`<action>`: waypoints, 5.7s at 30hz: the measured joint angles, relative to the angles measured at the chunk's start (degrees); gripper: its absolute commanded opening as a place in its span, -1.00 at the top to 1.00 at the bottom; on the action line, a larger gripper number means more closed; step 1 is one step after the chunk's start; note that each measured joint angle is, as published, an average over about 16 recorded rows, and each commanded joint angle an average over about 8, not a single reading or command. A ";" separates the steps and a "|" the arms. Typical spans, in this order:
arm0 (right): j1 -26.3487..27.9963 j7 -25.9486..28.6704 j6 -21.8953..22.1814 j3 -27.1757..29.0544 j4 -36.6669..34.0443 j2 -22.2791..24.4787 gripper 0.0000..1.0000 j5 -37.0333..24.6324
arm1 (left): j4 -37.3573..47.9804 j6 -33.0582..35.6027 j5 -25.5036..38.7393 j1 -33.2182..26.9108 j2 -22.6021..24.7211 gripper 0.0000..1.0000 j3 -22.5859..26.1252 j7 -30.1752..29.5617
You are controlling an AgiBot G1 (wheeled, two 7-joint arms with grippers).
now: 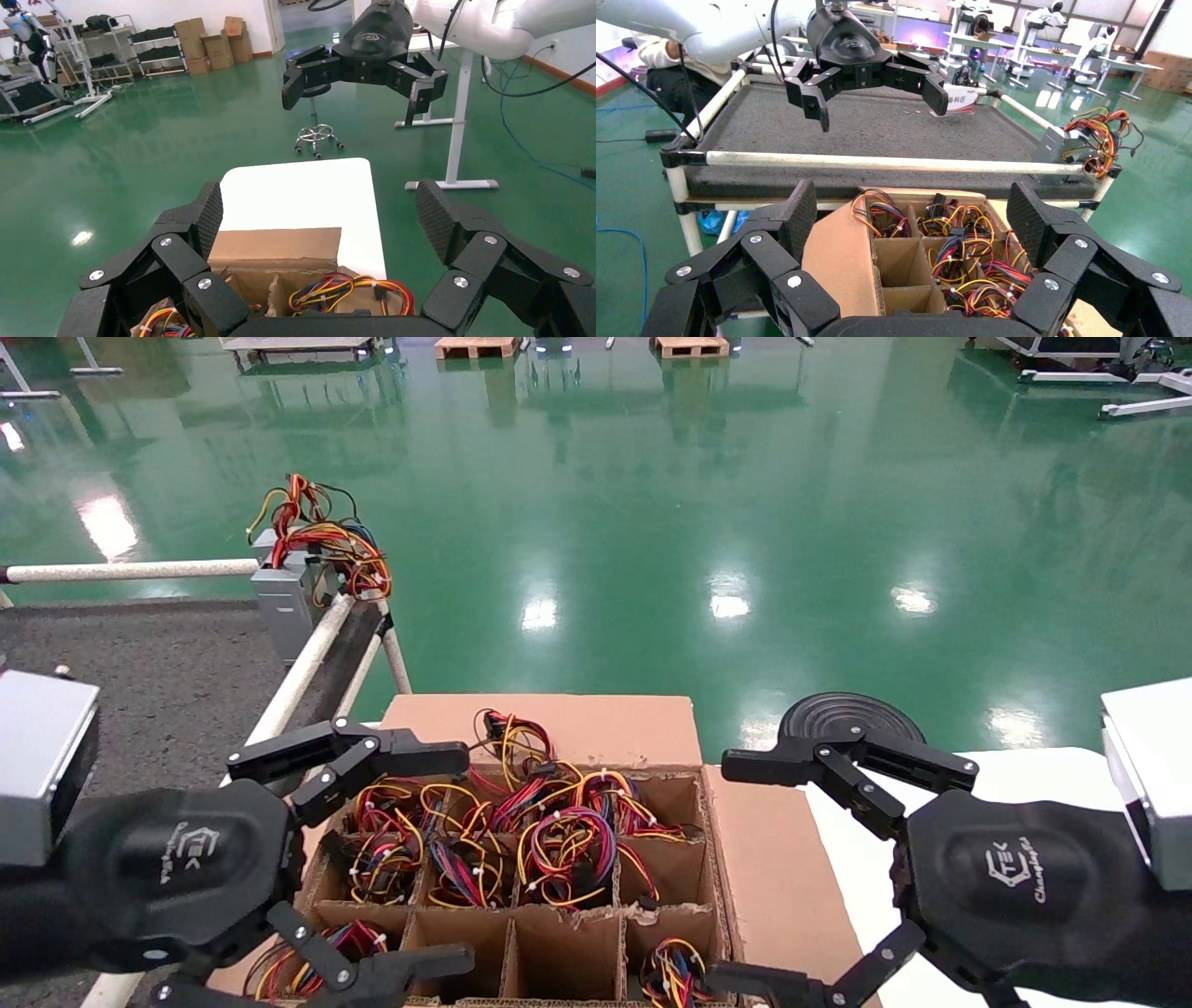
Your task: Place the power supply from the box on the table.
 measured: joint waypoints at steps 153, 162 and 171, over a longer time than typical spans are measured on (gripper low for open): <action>0.00 0.00 0.00 0.00 0.00 0.00 1.00 0.00 | 29.11 -14.04 -8.64 -20.94 27.49 1.00 61.95 46.89; 0.00 0.00 0.00 0.00 0.00 0.00 1.00 0.00 | 31.01 -13.20 -9.70 -21.09 28.19 1.00 62.36 47.53; 0.00 0.00 0.00 0.00 0.00 0.00 1.00 0.00 | 33.49 -12.32 -10.91 -21.59 28.89 1.00 62.41 48.06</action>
